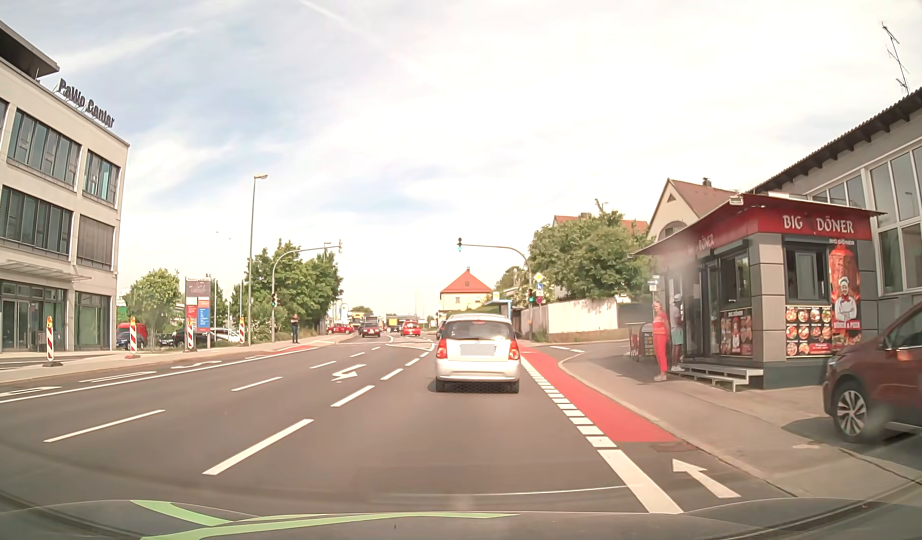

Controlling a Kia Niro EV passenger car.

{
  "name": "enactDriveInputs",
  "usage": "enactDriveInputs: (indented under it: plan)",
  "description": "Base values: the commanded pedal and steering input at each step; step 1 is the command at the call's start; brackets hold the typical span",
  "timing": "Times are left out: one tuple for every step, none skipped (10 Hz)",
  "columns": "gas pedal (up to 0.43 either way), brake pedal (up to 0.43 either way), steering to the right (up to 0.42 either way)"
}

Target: Follow the waypoints while adhering to traffic rules and regulations

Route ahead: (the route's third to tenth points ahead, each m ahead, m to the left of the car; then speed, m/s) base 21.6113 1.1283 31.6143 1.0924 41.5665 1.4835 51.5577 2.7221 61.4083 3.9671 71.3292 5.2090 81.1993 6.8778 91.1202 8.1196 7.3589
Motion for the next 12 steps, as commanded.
enactDriveInputs:
  plan:
    - [0.000, 0.000, 0.008]
    - [0.000, 0.012, 0.009]
    - [0.000, 0.049, 0.009]
    - [0.000, 0.055, 0.009]
    - [0.000, 0.067, 0.009]
    - [0.000, 0.073, 0.009]
    - [0.000, 0.067, 0.009]
    - [0.000, 0.055, 0.009]
    - [0.000, 0.043, 0.009]
    - [0.000, 0.018, 0.009]
    - [0.000, 0.000, 0.009]
    - [0.000, 0.000, 0.008]
